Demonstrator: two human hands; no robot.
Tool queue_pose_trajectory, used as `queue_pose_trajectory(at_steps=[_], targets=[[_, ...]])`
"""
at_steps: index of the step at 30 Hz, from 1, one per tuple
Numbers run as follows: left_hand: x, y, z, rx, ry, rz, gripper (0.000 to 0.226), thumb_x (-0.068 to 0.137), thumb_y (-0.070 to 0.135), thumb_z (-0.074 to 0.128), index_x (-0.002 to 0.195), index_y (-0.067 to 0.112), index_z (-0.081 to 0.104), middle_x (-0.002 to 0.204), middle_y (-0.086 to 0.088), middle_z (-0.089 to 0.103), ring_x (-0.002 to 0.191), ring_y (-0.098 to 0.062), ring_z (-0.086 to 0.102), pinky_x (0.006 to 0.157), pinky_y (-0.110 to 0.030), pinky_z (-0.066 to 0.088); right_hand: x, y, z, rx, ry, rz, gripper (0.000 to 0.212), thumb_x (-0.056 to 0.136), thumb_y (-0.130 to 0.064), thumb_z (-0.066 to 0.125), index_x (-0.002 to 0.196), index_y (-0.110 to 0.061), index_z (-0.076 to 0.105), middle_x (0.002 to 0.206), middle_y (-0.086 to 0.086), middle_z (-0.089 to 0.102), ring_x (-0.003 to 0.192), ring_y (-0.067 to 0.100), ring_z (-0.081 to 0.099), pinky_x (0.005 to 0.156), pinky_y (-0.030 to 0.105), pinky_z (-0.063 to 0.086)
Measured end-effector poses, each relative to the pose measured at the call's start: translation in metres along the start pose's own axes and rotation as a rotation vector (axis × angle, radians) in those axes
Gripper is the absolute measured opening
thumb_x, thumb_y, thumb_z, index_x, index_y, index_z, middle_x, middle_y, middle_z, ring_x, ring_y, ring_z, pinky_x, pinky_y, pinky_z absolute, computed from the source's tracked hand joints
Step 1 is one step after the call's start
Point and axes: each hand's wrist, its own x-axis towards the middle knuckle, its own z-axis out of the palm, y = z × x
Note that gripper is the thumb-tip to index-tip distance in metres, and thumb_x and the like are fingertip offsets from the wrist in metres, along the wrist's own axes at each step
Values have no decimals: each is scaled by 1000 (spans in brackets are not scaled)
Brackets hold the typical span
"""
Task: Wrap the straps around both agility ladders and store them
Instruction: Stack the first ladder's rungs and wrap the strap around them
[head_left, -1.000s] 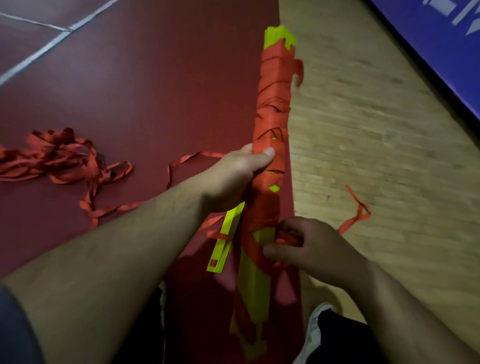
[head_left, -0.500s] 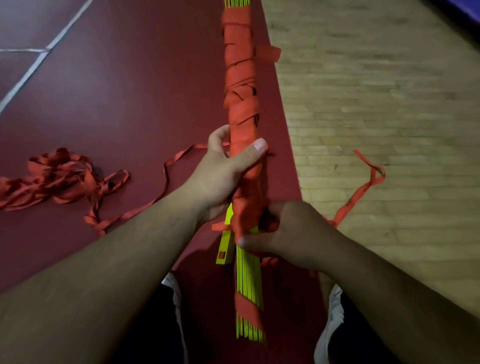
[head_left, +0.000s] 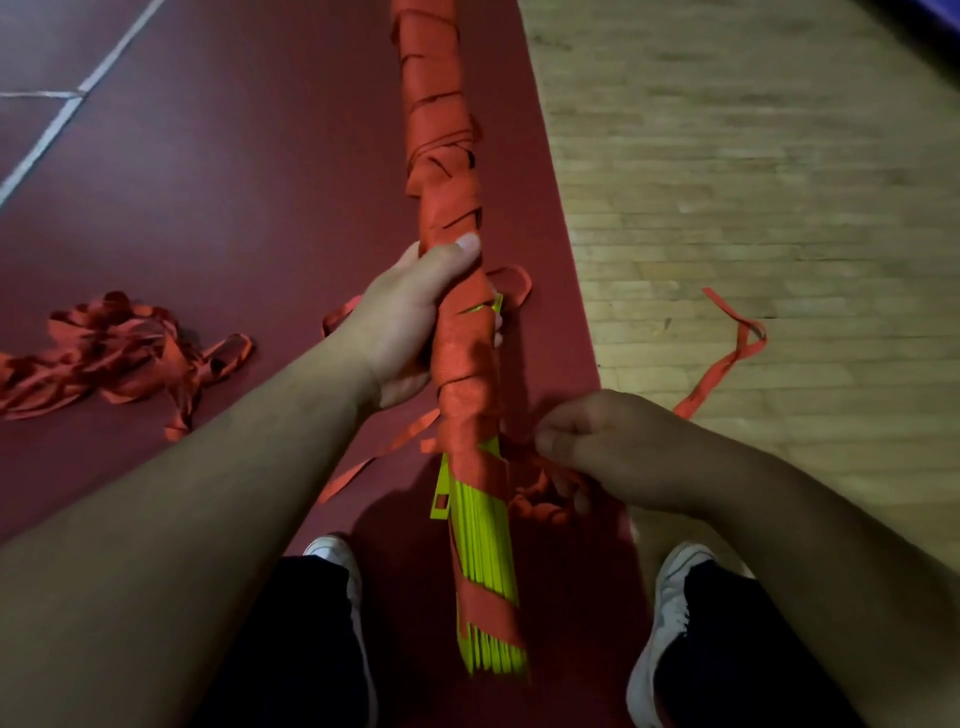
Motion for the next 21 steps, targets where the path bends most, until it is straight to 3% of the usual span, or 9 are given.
queue_pose_trajectory(at_steps=[4,7,9,12,15,17,19,21], targets=[[-2,-3,-3,-14,-10,-41,13,100,21,49,102,11,56,69,0,68,60,-14,65,59,-25,54,3,-2,8,20,22,-46,15,99,-15,57,88,-17,67,66,-5,71,59,10,68,59,25,49],[0,-7,-7,16,-23,-39,31,96,13,55,125,3,50,103,-11,72,87,-19,70,77,-32,58,10,0,12,22,52,-46,16,95,-8,56,98,-9,71,59,-11,68,54,3,63,53,16,43],[1,-9,-9,97,5,-4,48,93,12,66,135,4,43,112,-11,71,94,-20,70,81,-33,58,10,0,9,41,24,-50,15,94,-8,58,102,-9,71,64,-5,69,54,5,63,55,19,45],[1,-12,-10,175,43,26,51,88,12,71,133,4,47,99,-6,73,85,-17,70,74,-30,58,8,0,7,-133,-131,-38,9,93,-19,66,91,-27,70,73,1,74,54,2,64,59,22,48],[3,-15,-8,255,110,50,54,83,16,78,130,7,53,95,-2,74,81,-14,71,71,-29,58,11,1,11,-371,-146,-72,28,91,-28,67,65,-36,58,71,-5,71,57,-4,60,60,21,40],[6,-18,-11,291,180,69,55,79,19,83,126,12,56,97,-1,74,82,-15,71,73,-32,59,10,-3,15,-343,-128,-138,27,92,-27,63,66,-32,59,67,-11,68,59,2,64,58,19,42],[7,-20,-13,290,236,90,55,76,22,84,122,18,55,99,-4,74,77,-18,71,65,-33,57,9,-7,23,-255,-80,-193,24,90,-35,58,71,-21,61,69,-5,68,64,10,66,60,26,46],[9,-21,-15,249,268,99,51,77,22,81,117,24,50,95,-9,71,68,-22,67,60,-40,57,8,-10,30,-169,-2,-200,42,87,-54,57,75,-14,63,72,2,69,65,11,63,63,35,47]])
